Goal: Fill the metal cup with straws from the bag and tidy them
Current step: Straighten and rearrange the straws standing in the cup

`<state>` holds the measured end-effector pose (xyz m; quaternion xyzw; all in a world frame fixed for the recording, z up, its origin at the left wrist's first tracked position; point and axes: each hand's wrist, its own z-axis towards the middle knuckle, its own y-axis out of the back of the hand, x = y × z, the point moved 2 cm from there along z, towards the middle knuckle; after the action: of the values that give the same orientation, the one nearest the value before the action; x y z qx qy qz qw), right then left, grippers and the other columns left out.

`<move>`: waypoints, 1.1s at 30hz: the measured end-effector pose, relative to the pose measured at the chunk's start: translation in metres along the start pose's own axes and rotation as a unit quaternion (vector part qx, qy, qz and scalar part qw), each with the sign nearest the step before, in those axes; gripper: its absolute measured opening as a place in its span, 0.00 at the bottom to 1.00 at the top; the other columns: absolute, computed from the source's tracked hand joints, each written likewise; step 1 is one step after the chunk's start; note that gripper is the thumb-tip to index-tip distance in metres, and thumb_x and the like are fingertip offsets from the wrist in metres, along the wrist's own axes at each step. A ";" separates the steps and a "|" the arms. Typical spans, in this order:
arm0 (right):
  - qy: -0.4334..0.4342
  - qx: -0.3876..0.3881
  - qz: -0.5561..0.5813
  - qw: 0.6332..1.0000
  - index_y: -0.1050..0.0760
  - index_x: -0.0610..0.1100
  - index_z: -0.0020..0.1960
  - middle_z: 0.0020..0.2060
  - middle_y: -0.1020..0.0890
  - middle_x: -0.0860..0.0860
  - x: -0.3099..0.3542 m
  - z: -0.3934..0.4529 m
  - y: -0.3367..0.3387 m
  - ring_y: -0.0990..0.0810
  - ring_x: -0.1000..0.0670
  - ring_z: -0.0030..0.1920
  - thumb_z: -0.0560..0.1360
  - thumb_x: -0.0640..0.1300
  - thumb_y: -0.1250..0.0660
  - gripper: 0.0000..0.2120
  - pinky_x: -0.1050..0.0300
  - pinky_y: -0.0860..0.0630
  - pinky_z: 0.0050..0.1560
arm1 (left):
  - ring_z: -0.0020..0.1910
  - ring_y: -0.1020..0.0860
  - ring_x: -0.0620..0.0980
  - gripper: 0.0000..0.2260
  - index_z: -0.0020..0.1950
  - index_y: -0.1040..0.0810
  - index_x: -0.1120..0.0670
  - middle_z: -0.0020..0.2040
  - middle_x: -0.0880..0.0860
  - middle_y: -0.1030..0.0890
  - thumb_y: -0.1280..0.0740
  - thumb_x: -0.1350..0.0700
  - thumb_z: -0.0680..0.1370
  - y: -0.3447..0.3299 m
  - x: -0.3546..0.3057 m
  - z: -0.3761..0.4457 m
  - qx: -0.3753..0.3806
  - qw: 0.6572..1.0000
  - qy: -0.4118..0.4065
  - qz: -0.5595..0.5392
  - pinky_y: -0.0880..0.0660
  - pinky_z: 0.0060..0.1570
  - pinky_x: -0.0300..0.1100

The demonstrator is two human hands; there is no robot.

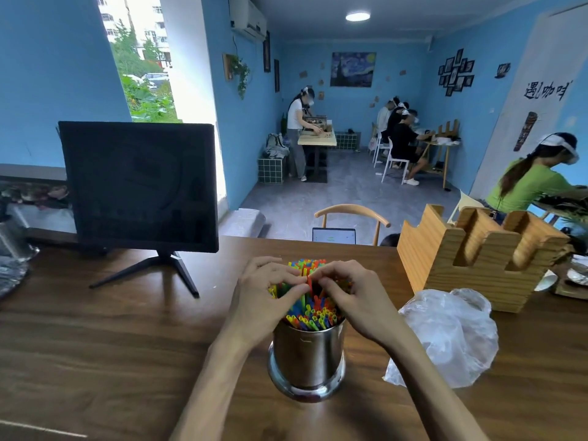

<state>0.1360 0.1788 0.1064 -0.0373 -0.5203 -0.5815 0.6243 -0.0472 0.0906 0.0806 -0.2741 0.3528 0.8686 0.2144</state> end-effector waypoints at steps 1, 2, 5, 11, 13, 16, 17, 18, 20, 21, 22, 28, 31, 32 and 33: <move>-0.004 0.004 -0.002 1.000 0.18 0.61 0.50 0.49 0.19 0.62 0.000 -0.001 -0.001 0.24 0.62 0.56 0.80 0.42 0.31 0.12 0.63 0.28 0.59 | 0.63 0.27 0.40 0.08 0.49 0.12 0.41 0.50 0.34 0.17 0.26 0.42 0.74 0.001 0.000 0.000 0.012 1.000 0.005 0.017 0.26 0.61 0.43; -0.009 0.007 -0.004 1.000 0.17 0.61 0.50 0.49 0.20 0.62 -0.001 -0.001 -0.001 0.24 0.62 0.57 0.80 0.43 0.32 0.12 0.63 0.28 0.60 | 0.62 0.28 0.39 0.08 0.50 0.12 0.41 0.50 0.34 0.17 0.27 0.42 0.74 0.002 0.000 0.000 0.024 0.999 0.008 0.026 0.27 0.61 0.42; -0.011 0.005 -0.011 1.000 0.16 0.57 0.52 0.49 0.20 0.59 -0.001 -0.004 -0.005 0.26 0.62 0.58 0.81 0.42 0.33 0.11 0.64 0.29 0.60 | 0.60 0.26 0.38 0.04 0.49 0.13 0.39 0.51 0.35 0.18 0.27 0.45 0.76 0.005 -0.002 0.000 0.034 0.999 0.027 0.007 0.28 0.59 0.37; -0.019 0.019 0.013 1.000 0.16 0.55 0.52 0.45 0.17 0.61 0.001 -0.005 -0.007 0.28 0.60 0.58 0.82 0.41 0.35 0.12 0.61 0.29 0.60 | 0.48 0.19 0.37 0.06 0.56 0.14 0.49 0.51 0.44 0.15 0.28 0.54 0.80 0.002 -0.006 0.015 -0.088 0.985 0.109 -0.101 0.25 0.45 0.27; -0.016 0.027 0.008 0.999 0.16 0.55 0.52 0.45 0.16 0.61 0.003 -0.004 -0.007 0.28 0.60 0.58 0.83 0.41 0.35 0.12 0.60 0.29 0.61 | 0.46 0.19 0.35 0.08 0.57 0.15 0.49 0.50 0.44 0.15 0.29 0.50 0.80 -0.001 -0.007 0.028 -0.065 0.985 0.146 -0.069 0.26 0.43 0.26; -0.012 0.018 0.004 1.000 0.16 0.53 0.52 0.45 0.16 0.61 0.004 -0.003 -0.008 0.27 0.59 0.57 0.82 0.41 0.35 0.11 0.57 0.29 0.62 | 0.45 0.22 0.34 0.10 0.59 0.14 0.47 0.52 0.41 0.16 0.29 0.47 0.79 -0.010 -0.007 0.044 0.069 0.985 0.161 0.008 0.25 0.48 0.32; -0.013 0.016 0.006 1.000 0.16 0.53 0.52 0.44 0.16 0.61 0.003 -0.003 -0.009 0.27 0.59 0.57 0.82 0.41 0.35 0.11 0.56 0.29 0.62 | 0.46 0.22 0.35 0.10 0.58 0.14 0.47 0.53 0.42 0.15 0.29 0.47 0.79 -0.011 -0.007 0.047 0.096 0.982 0.163 0.029 0.25 0.50 0.34; -0.014 0.015 0.007 1.000 0.16 0.53 0.52 0.44 0.16 0.62 0.003 -0.004 -0.009 0.27 0.59 0.57 0.82 0.41 0.36 0.12 0.55 0.29 0.62 | 0.46 0.22 0.36 0.09 0.57 0.13 0.47 0.53 0.42 0.15 0.29 0.47 0.79 -0.012 -0.006 0.050 0.108 0.979 0.167 0.038 0.24 0.50 0.35; -0.019 0.018 0.007 1.000 0.16 0.54 0.52 0.44 0.17 0.62 0.002 -0.004 -0.009 0.28 0.59 0.57 0.83 0.41 0.36 0.12 0.53 0.29 0.63 | 0.43 0.22 0.35 0.08 0.53 0.12 0.46 0.47 0.40 0.15 0.28 0.46 0.78 -0.011 -0.004 0.052 0.111 0.977 0.177 0.035 0.23 0.42 0.32; -0.020 0.019 0.006 1.000 0.16 0.55 0.52 0.44 0.17 0.63 0.001 -0.004 -0.009 0.28 0.60 0.57 0.83 0.42 0.36 0.12 0.53 0.29 0.63 | 0.42 0.21 0.35 0.07 0.51 0.12 0.46 0.43 0.38 0.17 0.26 0.46 0.77 -0.010 -0.003 0.053 0.108 0.976 0.186 0.028 0.24 0.39 0.31; -0.022 0.020 0.006 1.000 0.16 0.55 0.52 0.45 0.17 0.63 0.001 -0.005 -0.009 0.28 0.60 0.57 0.83 0.42 0.36 0.12 0.53 0.28 0.63 | 0.42 0.21 0.35 0.06 0.50 0.12 0.46 0.41 0.37 0.18 0.25 0.46 0.76 -0.009 -0.002 0.053 0.104 0.975 0.196 0.018 0.24 0.38 0.31; -0.012 0.010 0.008 1.000 0.16 0.55 0.51 0.45 0.18 0.64 0.002 -0.006 -0.010 0.28 0.60 0.57 0.82 0.41 0.35 0.12 0.55 0.29 0.62 | 0.40 0.18 0.32 0.05 0.44 0.13 0.44 0.37 0.36 0.15 0.20 0.53 0.72 -0.001 -0.008 0.049 0.083 0.972 0.186 -0.115 0.25 0.38 0.26; -0.013 0.008 0.013 1.000 0.16 0.55 0.51 0.44 0.17 0.64 0.002 -0.006 -0.010 0.28 0.60 0.57 0.82 0.41 0.35 0.12 0.57 0.28 0.61 | 0.43 0.18 0.31 0.07 0.49 0.13 0.45 0.38 0.37 0.15 0.22 0.55 0.74 0.008 -0.015 0.049 0.070 0.980 0.150 -0.113 0.26 0.41 0.25; -0.012 0.011 0.012 1.000 0.16 0.56 0.50 0.44 0.17 0.64 0.002 -0.006 -0.010 0.28 0.60 0.57 0.82 0.41 0.35 0.12 0.57 0.29 0.60 | 0.45 0.18 0.31 0.07 0.51 0.13 0.45 0.41 0.37 0.15 0.23 0.55 0.76 0.012 -0.017 0.050 0.069 0.985 0.123 -0.099 0.26 0.44 0.24; -0.011 0.017 0.010 1.000 0.17 0.57 0.50 0.45 0.17 0.64 0.001 -0.006 -0.009 0.28 0.60 0.57 0.82 0.41 0.35 0.13 0.58 0.29 0.60 | 0.47 0.19 0.31 0.07 0.53 0.13 0.45 0.44 0.37 0.15 0.25 0.56 0.77 0.015 -0.021 0.050 0.072 0.989 0.093 -0.088 0.27 0.46 0.24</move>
<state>0.1321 0.1710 0.0994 -0.0390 -0.5366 -0.5657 0.6250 -0.0560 0.1133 0.1316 -0.3675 0.4074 0.7894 0.2753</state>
